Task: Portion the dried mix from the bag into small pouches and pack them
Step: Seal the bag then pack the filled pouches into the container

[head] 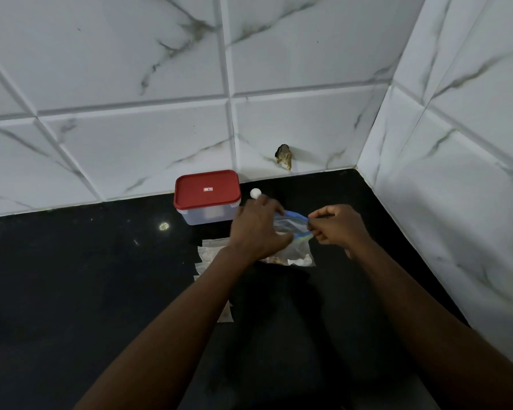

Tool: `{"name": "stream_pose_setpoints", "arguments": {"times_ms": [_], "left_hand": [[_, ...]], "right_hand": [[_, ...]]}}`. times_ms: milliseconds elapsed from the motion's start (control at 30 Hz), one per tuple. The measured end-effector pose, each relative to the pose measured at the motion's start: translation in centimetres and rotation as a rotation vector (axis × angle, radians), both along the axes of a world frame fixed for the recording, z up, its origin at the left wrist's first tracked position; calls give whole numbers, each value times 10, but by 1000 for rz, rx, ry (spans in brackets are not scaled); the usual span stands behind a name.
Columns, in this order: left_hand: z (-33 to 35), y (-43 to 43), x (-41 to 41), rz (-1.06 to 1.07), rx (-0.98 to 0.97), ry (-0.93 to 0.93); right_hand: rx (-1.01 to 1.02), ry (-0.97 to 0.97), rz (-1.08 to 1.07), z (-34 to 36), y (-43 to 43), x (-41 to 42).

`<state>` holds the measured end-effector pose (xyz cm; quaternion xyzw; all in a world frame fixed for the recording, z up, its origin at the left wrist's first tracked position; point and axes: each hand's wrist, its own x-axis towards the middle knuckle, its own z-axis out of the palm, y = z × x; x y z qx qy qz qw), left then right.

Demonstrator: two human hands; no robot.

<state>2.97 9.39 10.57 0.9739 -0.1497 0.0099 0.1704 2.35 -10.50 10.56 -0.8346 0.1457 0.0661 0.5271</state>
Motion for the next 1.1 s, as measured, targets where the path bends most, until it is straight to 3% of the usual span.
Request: {"name": "stream_pose_setpoints", "arguments": {"times_ms": [67, 233, 333, 500, 667, 767, 1100], "left_hand": [[1, -12, 1, -113, -5, -65], [-5, -27, 5, -63, -89, -24], [-4, -24, 9, -22, -230, 16], [1, -18, 17, 15, -396, 130], [10, -9, 27, 74, -572, 134], [12, -9, 24, 43, -547, 39], [5, -20, 21, -44, -466, 8]], "right_hand": [[60, 1, 29, 2, 3, 0], [353, -77, 67, 6, 5, -4], [420, -182, -100, -12, 1, -13], [55, -147, 152, -62, -1, -32], [-64, -218, 101, -71, -2, -35], [-129, -196, 112, -69, -8, -30], [-325, -67, 181, -82, -23, -20]]}}
